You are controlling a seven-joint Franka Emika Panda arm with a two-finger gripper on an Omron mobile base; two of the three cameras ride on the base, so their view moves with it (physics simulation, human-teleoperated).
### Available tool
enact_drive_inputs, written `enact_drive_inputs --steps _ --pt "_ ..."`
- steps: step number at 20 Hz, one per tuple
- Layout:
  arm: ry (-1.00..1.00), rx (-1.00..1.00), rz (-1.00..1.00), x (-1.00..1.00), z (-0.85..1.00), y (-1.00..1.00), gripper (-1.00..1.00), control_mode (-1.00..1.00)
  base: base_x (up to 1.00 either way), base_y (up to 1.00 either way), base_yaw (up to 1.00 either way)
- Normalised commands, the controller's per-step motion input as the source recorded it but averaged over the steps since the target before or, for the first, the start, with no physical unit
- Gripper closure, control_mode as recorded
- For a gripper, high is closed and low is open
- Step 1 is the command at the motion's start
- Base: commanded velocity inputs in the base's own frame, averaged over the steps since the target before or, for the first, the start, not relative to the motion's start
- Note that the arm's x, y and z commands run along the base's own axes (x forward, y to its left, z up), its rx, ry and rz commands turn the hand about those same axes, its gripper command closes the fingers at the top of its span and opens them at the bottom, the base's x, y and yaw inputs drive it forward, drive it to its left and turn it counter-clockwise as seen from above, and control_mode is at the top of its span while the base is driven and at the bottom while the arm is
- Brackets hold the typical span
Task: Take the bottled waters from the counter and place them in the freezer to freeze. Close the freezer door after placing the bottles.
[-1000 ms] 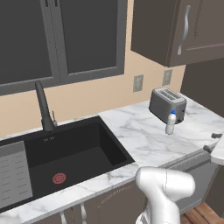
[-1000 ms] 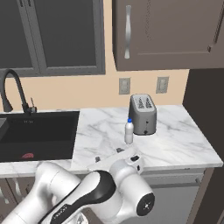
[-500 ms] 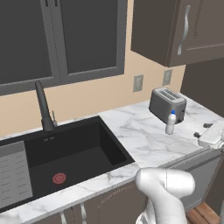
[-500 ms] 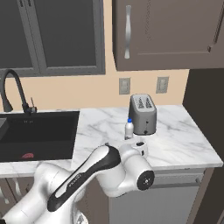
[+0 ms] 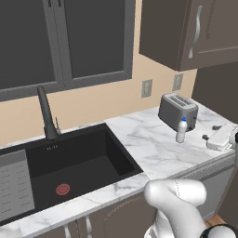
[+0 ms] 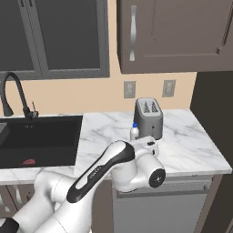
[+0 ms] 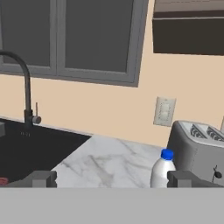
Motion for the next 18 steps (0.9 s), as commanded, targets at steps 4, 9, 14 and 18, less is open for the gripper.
enact_drive_inputs --steps 4,9,14,18 --pt "0.00 0.00 0.00 0.26 -0.20 -0.01 -1.00 -1.00 0.00 0.00 0.00" --pt "0.00 0.00 0.00 0.33 -0.23 0.00 -1.00 -1.00 0.00 0.00 0.00" --pt "0.00 0.00 0.01 0.34 -0.21 0.00 -1.00 -1.00 0.00 0.00 0.00" --pt "0.00 0.00 0.00 0.33 -0.21 0.00 -1.00 -1.00 0.00 0.00 0.00"
